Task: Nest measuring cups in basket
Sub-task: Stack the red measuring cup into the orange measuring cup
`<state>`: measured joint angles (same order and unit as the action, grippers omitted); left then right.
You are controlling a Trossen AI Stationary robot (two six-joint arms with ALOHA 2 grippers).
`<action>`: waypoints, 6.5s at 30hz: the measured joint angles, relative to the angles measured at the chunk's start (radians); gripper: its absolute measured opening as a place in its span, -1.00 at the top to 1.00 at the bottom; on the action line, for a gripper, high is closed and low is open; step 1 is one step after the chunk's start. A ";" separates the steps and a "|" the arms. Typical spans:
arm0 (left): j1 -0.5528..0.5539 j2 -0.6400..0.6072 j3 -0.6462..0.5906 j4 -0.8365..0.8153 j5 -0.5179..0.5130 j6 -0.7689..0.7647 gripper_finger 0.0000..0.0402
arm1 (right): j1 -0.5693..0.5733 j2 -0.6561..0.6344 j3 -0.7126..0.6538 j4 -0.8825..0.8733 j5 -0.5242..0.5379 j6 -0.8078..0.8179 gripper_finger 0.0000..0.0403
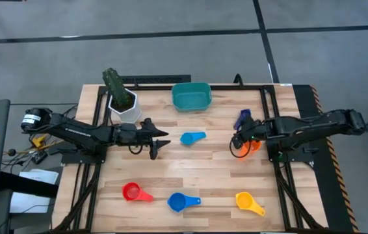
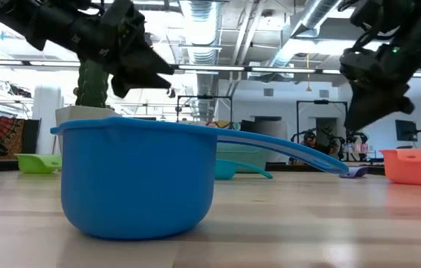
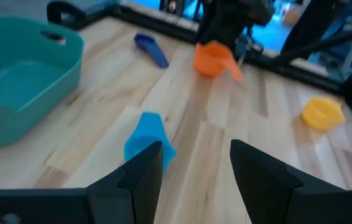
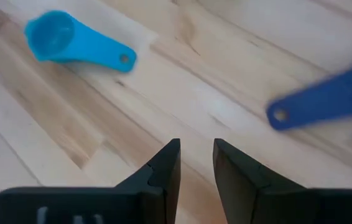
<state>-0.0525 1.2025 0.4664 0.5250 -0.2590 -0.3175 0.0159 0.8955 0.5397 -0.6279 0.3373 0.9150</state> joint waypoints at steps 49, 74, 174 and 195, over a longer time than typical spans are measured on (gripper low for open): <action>-0.638 0.060 0.246 -1.151 0.117 -0.688 0.11 | 0.047 0.269 0.110 0.150 0.185 -0.269 0.41; -0.641 0.155 0.183 -1.023 0.190 -0.582 0.97 | 0.034 0.268 0.110 0.221 0.187 -0.296 0.41; -0.141 0.431 1.020 -0.987 -0.242 0.077 0.29 | 0.238 0.734 -0.173 2.190 0.137 -0.735 0.96; 0.006 0.436 0.620 0.060 0.102 0.175 0.28 | 0.210 0.422 -0.375 2.170 -0.007 -0.707 0.96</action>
<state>-0.0465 1.6390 1.0866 0.5855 -0.1573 -0.1426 0.2264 1.3179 0.1651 1.5423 0.3305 0.2077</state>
